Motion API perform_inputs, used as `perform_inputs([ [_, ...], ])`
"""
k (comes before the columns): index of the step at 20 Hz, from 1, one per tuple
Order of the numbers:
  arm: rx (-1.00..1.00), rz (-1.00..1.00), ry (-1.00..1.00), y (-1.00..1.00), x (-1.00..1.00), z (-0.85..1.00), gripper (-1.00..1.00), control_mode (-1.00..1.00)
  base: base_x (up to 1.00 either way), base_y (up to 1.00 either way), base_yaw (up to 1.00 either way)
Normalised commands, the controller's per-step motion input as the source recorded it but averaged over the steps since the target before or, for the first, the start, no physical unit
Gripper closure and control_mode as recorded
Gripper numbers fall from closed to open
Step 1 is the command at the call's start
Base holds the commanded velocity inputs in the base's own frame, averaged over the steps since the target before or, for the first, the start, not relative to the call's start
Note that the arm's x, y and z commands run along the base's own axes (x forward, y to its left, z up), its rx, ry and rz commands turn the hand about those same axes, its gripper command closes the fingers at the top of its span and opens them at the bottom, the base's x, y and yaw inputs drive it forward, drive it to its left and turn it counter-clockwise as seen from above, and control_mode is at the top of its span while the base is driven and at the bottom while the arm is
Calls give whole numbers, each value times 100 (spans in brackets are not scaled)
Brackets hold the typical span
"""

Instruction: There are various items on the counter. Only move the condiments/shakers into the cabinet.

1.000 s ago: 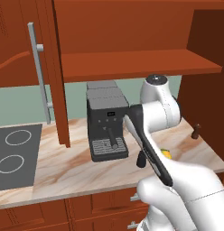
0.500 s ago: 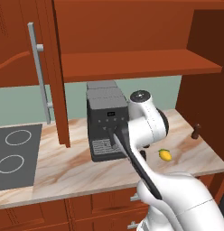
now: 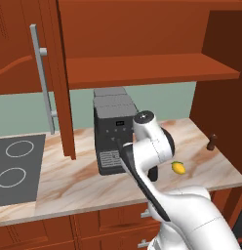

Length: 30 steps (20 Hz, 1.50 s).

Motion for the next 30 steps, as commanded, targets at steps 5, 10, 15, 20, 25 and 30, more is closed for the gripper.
perform_inputs([
  [5, 0, 0, 0, -9, 37, -32, -100, -100, 0, 0, 0],
  [10, 0, 0, 0, -4, 29, -29, -100, -100, 0, 0, 0],
  [15, 0, 0, 0, -20, 10, -26, -100, -100, 0, 0, 0],
  [20, 0, 0, 0, -34, 0, -28, -100, -100, 0, 0, 0],
  [25, 0, 0, 1, -23, 1, -30, -100, -100, 0, 0, 0],
  [30, 0, 0, 7, -3, 21, -24, -100, -100, 0, 0, 0],
])
